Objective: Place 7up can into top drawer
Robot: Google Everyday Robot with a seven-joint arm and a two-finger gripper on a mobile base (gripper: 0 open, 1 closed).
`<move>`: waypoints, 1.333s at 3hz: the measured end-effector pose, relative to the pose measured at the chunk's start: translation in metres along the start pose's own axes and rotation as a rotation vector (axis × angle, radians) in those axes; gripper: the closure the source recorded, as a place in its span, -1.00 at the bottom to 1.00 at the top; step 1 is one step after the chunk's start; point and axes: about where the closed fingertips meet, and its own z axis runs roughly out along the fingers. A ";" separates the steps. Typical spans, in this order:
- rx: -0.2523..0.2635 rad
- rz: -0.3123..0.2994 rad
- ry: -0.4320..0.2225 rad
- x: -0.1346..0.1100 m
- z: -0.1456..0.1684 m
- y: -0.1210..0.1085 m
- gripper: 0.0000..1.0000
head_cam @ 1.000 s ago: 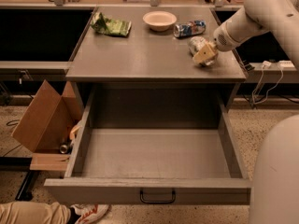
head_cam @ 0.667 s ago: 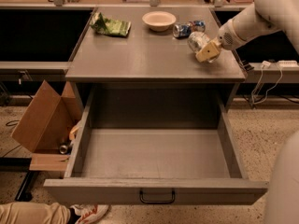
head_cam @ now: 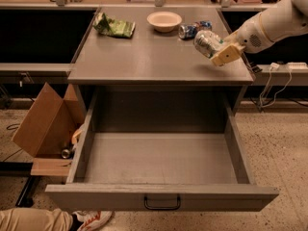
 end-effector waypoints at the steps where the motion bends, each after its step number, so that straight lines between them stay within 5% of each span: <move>1: 0.000 0.000 0.000 0.000 0.000 0.000 1.00; 3: -0.119 -0.168 0.069 0.005 -0.022 0.056 1.00; 4: -0.190 -0.240 0.102 0.014 -0.036 0.117 1.00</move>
Offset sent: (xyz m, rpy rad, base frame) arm -0.0520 0.0071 0.0058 -0.1071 0.0374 0.1977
